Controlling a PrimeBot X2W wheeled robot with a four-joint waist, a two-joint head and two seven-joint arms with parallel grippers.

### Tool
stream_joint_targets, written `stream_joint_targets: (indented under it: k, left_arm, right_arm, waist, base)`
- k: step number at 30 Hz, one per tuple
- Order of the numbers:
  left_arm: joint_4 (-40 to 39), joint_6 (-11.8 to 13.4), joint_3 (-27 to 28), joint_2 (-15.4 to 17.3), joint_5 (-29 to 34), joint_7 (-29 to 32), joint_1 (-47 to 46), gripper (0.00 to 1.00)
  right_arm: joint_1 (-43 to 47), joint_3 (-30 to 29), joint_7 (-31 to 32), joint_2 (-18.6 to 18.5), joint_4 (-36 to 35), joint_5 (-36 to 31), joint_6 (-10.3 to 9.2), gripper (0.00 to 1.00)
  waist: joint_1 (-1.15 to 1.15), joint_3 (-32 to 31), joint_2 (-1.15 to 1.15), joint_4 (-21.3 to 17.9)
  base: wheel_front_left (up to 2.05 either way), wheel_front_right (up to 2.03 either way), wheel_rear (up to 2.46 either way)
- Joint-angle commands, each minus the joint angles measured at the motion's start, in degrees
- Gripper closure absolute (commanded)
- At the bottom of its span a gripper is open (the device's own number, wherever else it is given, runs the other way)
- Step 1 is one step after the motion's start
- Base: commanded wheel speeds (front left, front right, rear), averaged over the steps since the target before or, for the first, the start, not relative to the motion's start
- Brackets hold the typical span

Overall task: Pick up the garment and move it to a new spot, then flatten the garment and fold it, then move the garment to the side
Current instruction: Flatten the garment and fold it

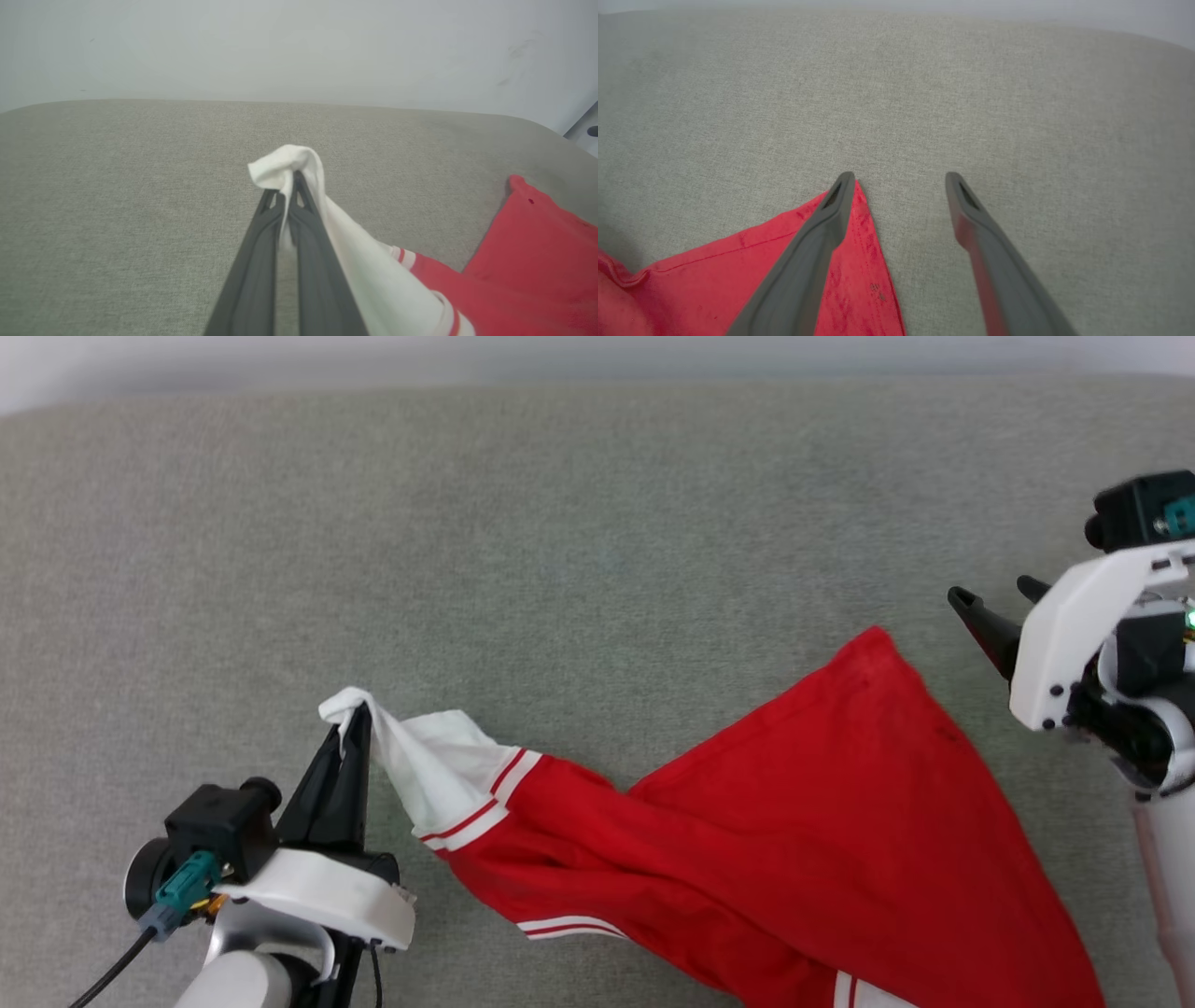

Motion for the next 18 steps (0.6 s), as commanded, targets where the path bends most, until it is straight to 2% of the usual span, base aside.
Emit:
stream_joint_targets:
  k: [1,6,7,12,13,14,15,18]
  left_arm:
    - [0.16,-0.46,-0.35,-0.42,0.38,-0.52,-1.78,1.00]
    - [0.80,-1.52,-1.20,-1.22,0.57,-1.11,-4.70,1.00]
    - [1.60,-1.94,-1.57,-1.63,0.56,-1.50,-5.82,1.00]
    - [2.74,-2.29,-1.84,-1.99,0.35,-1.95,-6.44,1.00]
    - [2.98,-2.36,-1.86,-2.03,0.29,-2.11,-6.54,1.00]
    - [3.25,-2.38,-1.85,-2.02,0.18,-2.14,-6.52,1.00]
    - [3.48,-2.31,-1.84,-2.00,0.06,-2.12,-6.37,1.00]
    - [4.33,-2.39,-1.69,-1.75,-0.16,-2.30,-5.91,1.00]
  right_arm:
    - [-2.76,0.80,3.88,-0.32,0.83,0.82,-0.02,0.00]
    - [-5.61,3.77,12.03,-0.03,4.46,0.78,-0.02,0.00]
    - [-5.21,6.01,15.26,0.61,7.31,1.47,-0.02,0.00]
    - [-2.53,9.57,18.39,1.13,11.45,2.87,0.00,0.00]
    - [-2.29,10.13,18.41,1.21,11.96,3.22,0.06,0.41]
    - [-2.20,10.61,18.30,1.28,12.41,3.50,0.06,0.93]
    - [-2.13,11.05,17.95,1.28,12.55,3.67,0.07,1.00]
    - [-3.60,11.49,15.78,0.32,12.40,4.08,0.05,1.00]
  waist:
    - [-0.01,3.02,0.00,2.30]
    - [-0.01,6.02,0.00,3.98]
    - [-0.01,6.92,0.00,4.66]
    - [-0.01,7.17,0.00,5.03]
    - [-0.01,7.14,0.00,5.03]
    - [-0.01,6.99,0.00,4.97]
    - [-0.01,6.75,0.00,4.88]
    - [-0.01,5.73,0.00,4.51]
  base:
    - [0.00,0.00,0.00]
    - [0.00,0.00,0.00]
    - [0.00,0.00,0.00]
    - [0.00,0.00,0.00]
    - [0.00,0.00,0.00]
    - [0.00,0.00,0.00]
    - [0.00,0.00,0.00]
    - [0.00,0.00,0.00]
